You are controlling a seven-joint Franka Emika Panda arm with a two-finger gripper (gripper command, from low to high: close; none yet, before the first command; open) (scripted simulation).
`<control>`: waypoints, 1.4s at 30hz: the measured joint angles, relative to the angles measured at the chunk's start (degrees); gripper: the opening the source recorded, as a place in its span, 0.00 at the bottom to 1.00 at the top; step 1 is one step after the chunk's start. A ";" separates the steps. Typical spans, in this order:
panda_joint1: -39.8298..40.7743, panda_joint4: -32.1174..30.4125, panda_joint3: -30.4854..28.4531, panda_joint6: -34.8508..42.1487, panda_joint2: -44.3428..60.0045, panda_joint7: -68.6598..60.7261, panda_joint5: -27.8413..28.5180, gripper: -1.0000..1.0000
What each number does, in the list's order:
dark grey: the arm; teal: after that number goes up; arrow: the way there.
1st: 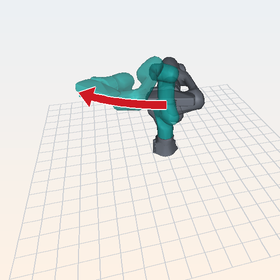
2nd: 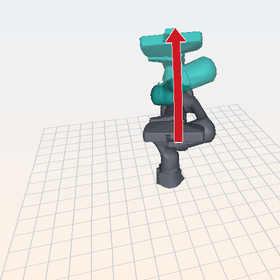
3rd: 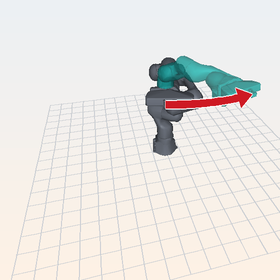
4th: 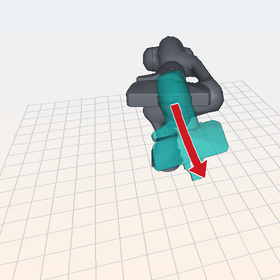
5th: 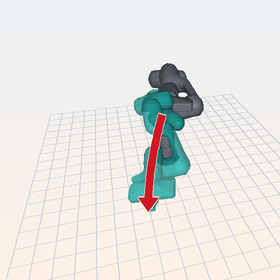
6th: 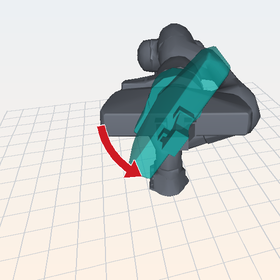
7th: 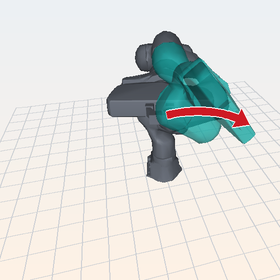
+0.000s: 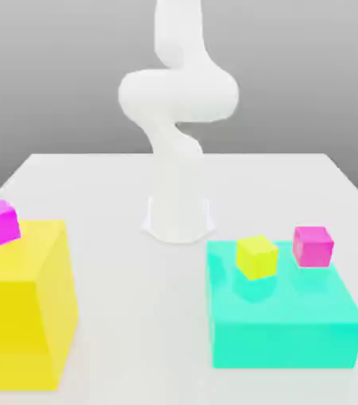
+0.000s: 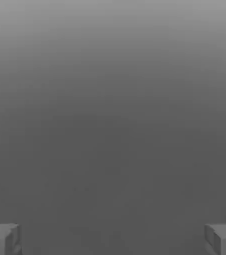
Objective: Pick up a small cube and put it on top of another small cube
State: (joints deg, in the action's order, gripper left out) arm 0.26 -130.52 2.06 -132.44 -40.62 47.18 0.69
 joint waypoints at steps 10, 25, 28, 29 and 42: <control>0.20 5.08 8.19 -2.72 21.00 6.75 4.58 0.50; -6.14 12.61 14.16 -6.55 52.25 18.21 13.49 0.50; -8.08 14.07 14.49 -7.46 58.31 19.79 14.22 0.50; -8.70 14.55 14.63 -7.78 60.30 20.26 14.38 0.50; -14.37 19.20 12.96 -15.55 79.45 24.28 17.06 0.00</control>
State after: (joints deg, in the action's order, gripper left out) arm -14.11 -111.32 15.02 -147.99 38.82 71.47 17.76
